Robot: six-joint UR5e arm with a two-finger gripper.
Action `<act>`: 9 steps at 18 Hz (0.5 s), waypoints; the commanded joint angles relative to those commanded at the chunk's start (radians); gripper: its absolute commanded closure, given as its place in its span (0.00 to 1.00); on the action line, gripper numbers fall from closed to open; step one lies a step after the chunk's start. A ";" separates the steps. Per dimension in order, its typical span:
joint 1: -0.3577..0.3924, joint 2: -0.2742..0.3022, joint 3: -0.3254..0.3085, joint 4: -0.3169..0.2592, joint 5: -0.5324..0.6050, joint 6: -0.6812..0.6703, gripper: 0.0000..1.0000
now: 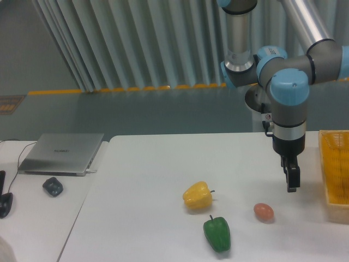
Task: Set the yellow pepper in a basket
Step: 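Move the open gripper over the yellow pepper and lower it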
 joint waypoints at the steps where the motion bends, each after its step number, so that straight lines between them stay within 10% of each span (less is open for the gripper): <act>1: 0.000 0.000 0.000 0.000 0.000 -0.002 0.00; 9: -0.066 -0.009 -0.029 0.008 0.002 -0.177 0.00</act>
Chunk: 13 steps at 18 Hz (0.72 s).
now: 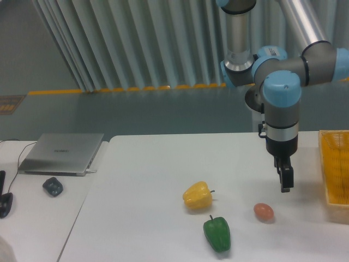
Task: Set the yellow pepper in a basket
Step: 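Move the open gripper over the yellow pepper and lower it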
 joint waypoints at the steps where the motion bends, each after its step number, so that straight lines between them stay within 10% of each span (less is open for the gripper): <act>1: -0.006 0.002 -0.011 0.000 -0.003 -0.029 0.00; 13: -0.155 -0.029 -0.055 0.060 -0.009 -0.294 0.00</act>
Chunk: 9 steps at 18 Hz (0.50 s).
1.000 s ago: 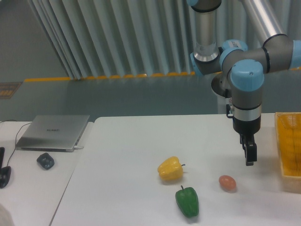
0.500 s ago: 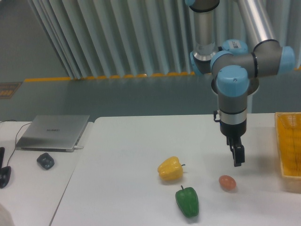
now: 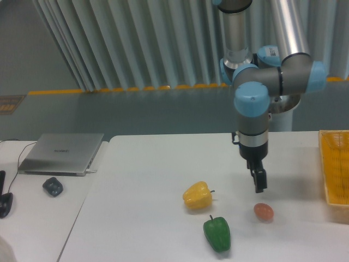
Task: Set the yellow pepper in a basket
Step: 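Move the open gripper over the yellow pepper and lower it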
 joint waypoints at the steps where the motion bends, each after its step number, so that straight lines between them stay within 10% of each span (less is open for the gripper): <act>1: -0.022 -0.018 0.012 0.014 0.000 -0.049 0.00; 9: -0.123 -0.012 0.028 0.028 -0.021 -0.212 0.00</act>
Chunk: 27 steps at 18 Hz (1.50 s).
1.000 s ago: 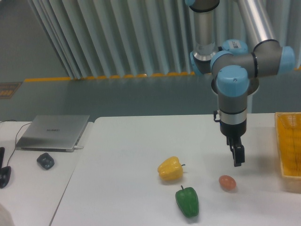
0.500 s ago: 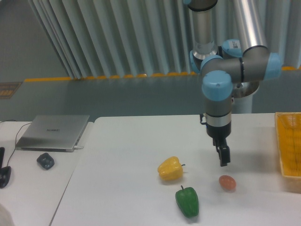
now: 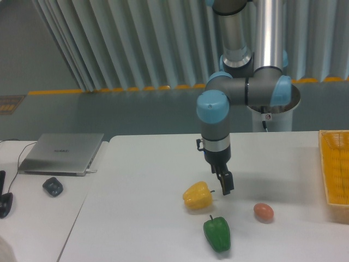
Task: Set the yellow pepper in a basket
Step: 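Move the open gripper over the yellow pepper and lower it, then close the gripper on the yellow pepper's stem end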
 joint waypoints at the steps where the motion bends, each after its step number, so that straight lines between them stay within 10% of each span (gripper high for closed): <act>1: -0.015 0.000 0.000 0.000 0.002 -0.021 0.00; 27: -0.066 -0.083 0.035 0.018 0.080 -0.123 0.00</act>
